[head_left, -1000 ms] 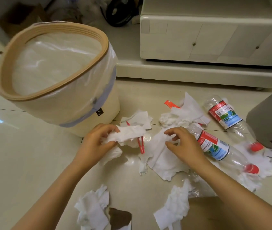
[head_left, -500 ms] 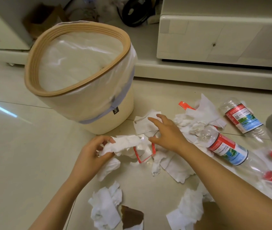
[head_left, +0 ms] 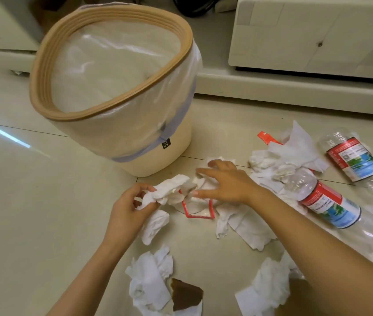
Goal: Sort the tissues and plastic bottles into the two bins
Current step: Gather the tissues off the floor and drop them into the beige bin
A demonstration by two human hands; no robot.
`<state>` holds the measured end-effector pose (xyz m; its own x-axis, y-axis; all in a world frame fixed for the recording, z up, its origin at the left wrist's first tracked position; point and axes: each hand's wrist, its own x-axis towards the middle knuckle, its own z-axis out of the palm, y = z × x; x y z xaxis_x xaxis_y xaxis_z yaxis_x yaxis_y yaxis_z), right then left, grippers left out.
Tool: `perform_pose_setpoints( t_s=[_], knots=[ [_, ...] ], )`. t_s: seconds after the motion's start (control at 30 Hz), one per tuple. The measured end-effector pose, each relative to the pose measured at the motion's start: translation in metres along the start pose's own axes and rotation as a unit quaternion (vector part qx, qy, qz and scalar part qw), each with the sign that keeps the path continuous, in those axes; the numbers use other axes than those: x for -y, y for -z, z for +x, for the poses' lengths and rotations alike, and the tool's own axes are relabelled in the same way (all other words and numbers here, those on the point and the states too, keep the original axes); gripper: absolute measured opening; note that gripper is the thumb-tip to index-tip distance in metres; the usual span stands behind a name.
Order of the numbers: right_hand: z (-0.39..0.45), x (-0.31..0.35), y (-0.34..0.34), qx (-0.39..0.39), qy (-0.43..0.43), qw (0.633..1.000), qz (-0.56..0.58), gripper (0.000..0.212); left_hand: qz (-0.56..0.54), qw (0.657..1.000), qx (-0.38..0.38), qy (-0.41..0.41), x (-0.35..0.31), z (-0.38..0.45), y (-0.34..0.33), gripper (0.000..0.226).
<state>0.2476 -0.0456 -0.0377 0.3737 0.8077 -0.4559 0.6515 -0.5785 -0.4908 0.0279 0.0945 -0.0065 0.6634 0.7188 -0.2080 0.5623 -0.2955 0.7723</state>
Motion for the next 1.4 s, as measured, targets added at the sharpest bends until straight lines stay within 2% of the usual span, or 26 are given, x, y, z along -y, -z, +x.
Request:
perform_pose_setpoints(
  t_s=[0.13,0.27,0.3,0.43,0.5,0.6,0.7,0.83,0.9,1.07,1.27,1.4],
  knots=[
    [-0.02,0.015,-0.02,0.026,0.03,0.999,-0.025,0.085,0.005,1.0,-0.006,0.018,-0.002,-0.002,-0.005,0.022],
    [-0.036,0.031,-0.05,0.044,0.017,0.997,-0.06,0.087,0.011,1.0,-0.008,0.025,0.001,-0.005,-0.01,0.024],
    [-0.039,0.035,-0.057,0.023,0.012,0.998,-0.062,0.08,0.015,0.999,-0.008,0.027,0.002,-0.007,-0.01,0.025],
    [-0.042,0.043,-0.077,-0.119,0.029,0.991,-0.054,0.028,0.019,0.999,-0.006,0.027,0.003,-0.011,-0.01,0.025],
    [-0.042,0.042,-0.08,-0.142,0.035,0.989,-0.035,0.023,0.019,0.999,-0.009,0.027,0.003,-0.013,-0.007,0.024],
    [-0.041,0.037,-0.074,-0.138,0.01,0.99,-0.004,0.02,0.014,0.999,-0.018,0.031,0.002,-0.015,0.001,0.023],
    [-0.047,0.035,-0.056,-0.179,-0.038,0.977,0.109,0.012,-0.007,0.999,-0.03,0.036,-0.001,-0.018,0.011,0.021],
    [-0.054,0.037,-0.021,-0.231,-0.067,0.925,0.293,0.004,-0.032,0.998,-0.047,0.036,-0.009,-0.022,0.023,0.019],
    [-0.06,0.042,-0.003,-0.238,-0.059,0.905,0.348,0.007,-0.06,0.996,-0.05,0.041,-0.015,-0.024,0.029,0.018],
    [-0.085,0.067,0.045,-0.269,0.001,0.881,0.389,0.006,-0.117,0.991,-0.056,0.017,-0.045,-0.031,0.043,0.021],
    [-0.104,0.112,0.109,-0.328,0.076,0.848,0.409,0.012,-0.181,0.979,-0.062,-0.069,-0.12,-0.044,0.072,0.021],
    [-0.098,0.146,0.162,-0.361,0.117,0.814,0.439,0.02,-0.225,0.957,-0.11,-0.148,-0.171,-0.032,0.103,0.021]
  ],
)
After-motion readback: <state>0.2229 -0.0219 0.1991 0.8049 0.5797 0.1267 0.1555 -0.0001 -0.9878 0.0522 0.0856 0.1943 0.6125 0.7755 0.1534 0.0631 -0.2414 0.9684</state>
